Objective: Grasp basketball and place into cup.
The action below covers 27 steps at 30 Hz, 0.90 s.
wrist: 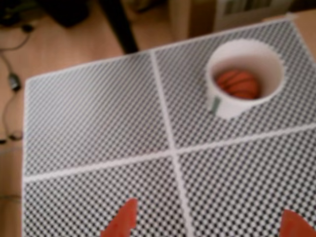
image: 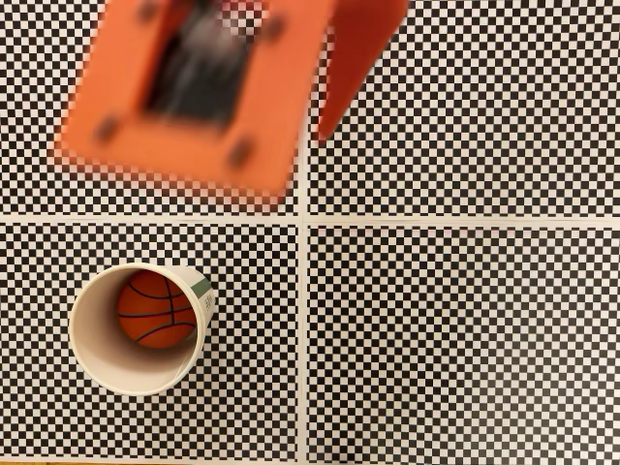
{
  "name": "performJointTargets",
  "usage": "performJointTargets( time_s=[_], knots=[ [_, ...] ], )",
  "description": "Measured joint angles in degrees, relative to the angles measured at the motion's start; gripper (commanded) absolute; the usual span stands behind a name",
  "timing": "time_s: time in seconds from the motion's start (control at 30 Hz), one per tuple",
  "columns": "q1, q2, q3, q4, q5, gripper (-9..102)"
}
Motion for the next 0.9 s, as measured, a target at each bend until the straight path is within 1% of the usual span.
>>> performJointTargets(
  time_s=[0.3, 0.47, 0.63, 0.9],
  knots=[
    [-0.4, 24.3, 24.9, -5.0, -1.2, 34],
    [-0.8, 36.7, 38.3, -9.3, -2.5, 33],
    [-1.4, 44.5, 46.4, -12.0, -1.8, 35],
    [-0.7, 57.2, 58.8, -14.5, -1.8, 34]
  ],
)
